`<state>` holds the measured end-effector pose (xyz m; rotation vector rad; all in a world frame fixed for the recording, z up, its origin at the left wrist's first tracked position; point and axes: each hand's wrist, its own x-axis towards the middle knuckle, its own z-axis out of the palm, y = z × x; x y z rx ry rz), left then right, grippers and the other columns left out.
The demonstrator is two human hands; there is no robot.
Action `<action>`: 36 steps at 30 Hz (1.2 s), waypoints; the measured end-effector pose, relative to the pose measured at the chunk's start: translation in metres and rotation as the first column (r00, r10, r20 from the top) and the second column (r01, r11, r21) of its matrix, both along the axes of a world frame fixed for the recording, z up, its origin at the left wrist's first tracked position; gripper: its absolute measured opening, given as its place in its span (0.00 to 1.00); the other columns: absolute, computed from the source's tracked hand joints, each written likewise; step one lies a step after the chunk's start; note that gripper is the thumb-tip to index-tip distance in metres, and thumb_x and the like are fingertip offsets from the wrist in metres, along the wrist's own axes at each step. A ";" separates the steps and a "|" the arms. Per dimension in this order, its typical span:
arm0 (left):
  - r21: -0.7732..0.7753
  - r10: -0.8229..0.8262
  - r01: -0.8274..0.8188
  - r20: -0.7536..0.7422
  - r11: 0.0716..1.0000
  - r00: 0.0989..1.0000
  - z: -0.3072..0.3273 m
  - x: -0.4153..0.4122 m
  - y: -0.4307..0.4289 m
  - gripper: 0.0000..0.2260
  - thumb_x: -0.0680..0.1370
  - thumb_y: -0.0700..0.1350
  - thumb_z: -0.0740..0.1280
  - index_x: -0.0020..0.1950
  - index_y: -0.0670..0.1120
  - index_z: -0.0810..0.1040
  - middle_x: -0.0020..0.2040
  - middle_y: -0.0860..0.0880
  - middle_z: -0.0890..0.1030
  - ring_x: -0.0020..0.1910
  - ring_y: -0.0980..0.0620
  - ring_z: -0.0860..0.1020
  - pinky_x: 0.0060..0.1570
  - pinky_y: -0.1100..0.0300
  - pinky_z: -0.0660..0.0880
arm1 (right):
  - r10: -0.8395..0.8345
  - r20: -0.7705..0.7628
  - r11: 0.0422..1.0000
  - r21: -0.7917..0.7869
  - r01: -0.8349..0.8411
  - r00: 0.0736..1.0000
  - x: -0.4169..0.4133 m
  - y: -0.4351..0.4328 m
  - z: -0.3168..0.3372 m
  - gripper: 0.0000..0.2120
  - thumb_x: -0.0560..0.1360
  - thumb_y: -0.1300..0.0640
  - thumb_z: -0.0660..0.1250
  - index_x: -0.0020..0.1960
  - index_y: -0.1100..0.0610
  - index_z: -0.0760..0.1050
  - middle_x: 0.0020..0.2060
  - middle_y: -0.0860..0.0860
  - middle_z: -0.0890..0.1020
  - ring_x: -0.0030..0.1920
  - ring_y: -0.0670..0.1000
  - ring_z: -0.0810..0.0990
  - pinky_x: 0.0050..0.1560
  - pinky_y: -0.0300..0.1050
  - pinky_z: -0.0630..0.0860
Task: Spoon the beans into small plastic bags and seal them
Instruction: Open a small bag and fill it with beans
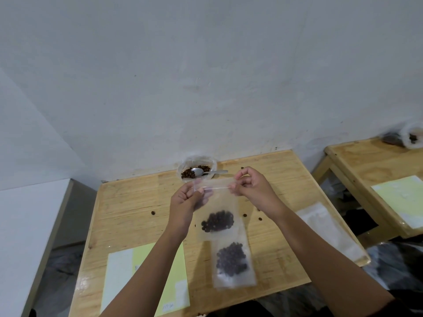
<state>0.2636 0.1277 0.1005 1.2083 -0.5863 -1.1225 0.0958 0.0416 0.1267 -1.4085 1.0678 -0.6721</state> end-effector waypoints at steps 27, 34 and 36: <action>0.048 -0.121 0.114 0.175 0.992 0.977 -0.012 0.004 -0.021 0.14 0.72 0.31 0.70 0.56 0.41 0.78 0.35 0.49 0.84 0.37 0.53 0.83 0.39 0.62 0.80 | -0.073 -0.097 0.996 -0.056 0.067 0.993 0.024 -0.004 -0.024 0.14 0.66 0.61 0.76 0.39 0.50 0.72 0.37 0.50 0.82 0.38 0.51 0.81 0.46 0.51 0.78; 0.032 -0.230 0.228 0.125 0.973 0.965 -0.009 0.009 -0.020 0.14 0.77 0.32 0.64 0.61 0.43 0.75 0.40 0.50 0.85 0.41 0.56 0.83 0.45 0.63 0.80 | -0.115 -0.119 0.993 -0.054 0.109 0.986 0.024 -0.008 -0.019 0.12 0.68 0.64 0.74 0.39 0.53 0.72 0.37 0.52 0.83 0.37 0.49 0.82 0.40 0.42 0.79; 0.036 -0.250 0.247 0.131 0.968 0.959 -0.010 0.012 -0.021 0.15 0.77 0.33 0.63 0.61 0.45 0.75 0.40 0.49 0.85 0.41 0.55 0.83 0.48 0.61 0.80 | -0.128 -0.049 0.992 0.001 0.129 0.991 0.022 -0.008 -0.019 0.10 0.70 0.67 0.72 0.41 0.54 0.74 0.36 0.51 0.83 0.33 0.45 0.82 0.36 0.38 0.78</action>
